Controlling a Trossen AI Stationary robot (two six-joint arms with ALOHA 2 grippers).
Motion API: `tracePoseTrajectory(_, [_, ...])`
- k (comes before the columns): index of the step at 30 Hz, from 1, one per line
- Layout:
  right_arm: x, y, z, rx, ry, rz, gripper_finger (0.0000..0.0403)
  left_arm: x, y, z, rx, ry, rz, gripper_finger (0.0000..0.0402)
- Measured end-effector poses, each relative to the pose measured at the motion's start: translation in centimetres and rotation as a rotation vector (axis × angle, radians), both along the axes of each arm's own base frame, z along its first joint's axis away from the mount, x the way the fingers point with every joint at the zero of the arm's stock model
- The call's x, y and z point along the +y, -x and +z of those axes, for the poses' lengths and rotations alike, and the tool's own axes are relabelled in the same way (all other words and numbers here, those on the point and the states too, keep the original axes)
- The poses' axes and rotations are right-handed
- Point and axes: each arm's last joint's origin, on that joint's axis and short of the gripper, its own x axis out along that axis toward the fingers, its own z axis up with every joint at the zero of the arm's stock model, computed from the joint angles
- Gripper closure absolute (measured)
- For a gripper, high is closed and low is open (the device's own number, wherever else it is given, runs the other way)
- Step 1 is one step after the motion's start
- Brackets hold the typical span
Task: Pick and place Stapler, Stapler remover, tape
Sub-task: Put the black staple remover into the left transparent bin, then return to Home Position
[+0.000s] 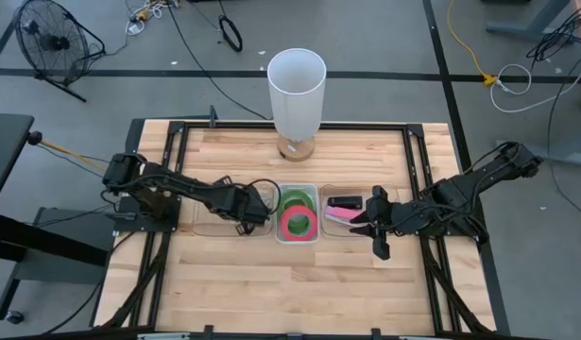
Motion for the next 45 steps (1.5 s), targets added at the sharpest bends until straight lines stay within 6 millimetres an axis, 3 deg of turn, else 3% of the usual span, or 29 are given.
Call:
tracePoseTrajectory(7, [0.1, -0.3, -0.3, 0.006, 0.029, 0.003, 0.0293, -1.7, -1.0, 1.5, -0.079, 0.01, -0.065, 0.0319])
tracePoseTrajectory(13, [0.3, -0.7, -0.7, 0.025, 0.046, 0.0, 0.0293, -2.7, -1.8, 4.4, -0.158, -0.018, -0.132, 0.0321])
tracePoseTrajectory(19, [0.4, -1.1, -1.1, 0.036, 0.084, -0.004, 0.0293, -3.5, -2.1, 8.6, -0.317, -0.175, -0.259, 0.0322])
tracePoseTrajectory(23, [0.0, -0.9, -1.0, 0.017, 0.218, -0.051, 0.0293, -4.1, -1.5, 11.6, -0.473, -0.174, -0.381, 0.0329])
tracePoseTrajectory(29, [-1.5, -0.8, -0.2, -0.081, 0.488, -0.309, 0.0293, -4.1, 0.0, 17.1, -0.784, -0.193, -0.537, 0.0346])
tracePoseTrajectory(33, [-2.8, -0.2, 0.7, -0.108, 0.477, -0.37, 0.0294, -3.7, 0.2, 19.8, -0.978, -0.16, -0.66, 0.0359])
tracePoseTrajectory(37, [-4.1, 0.9, 2.2, -0.161, 0.43, -0.332, 0.0303, -2.7, 0.0, 19.9, -0.985, -0.161, -0.68, 0.0373])
tracePoseTrajectory(41, [-4.8, 2.1, 4.2, -0.284, 0.414, -0.297, 0.0318, -1.2, -0.4, 17.9, -0.946, -0.12, -0.65, 0.0387])
tracePoseTrajectory(45, [-5.1, 3.3, 5.1, -0.336, 0.426, -0.218, 0.0334, 0.4, 1.5, 16.2, -0.95, -0.109, -0.585, 0.0396])
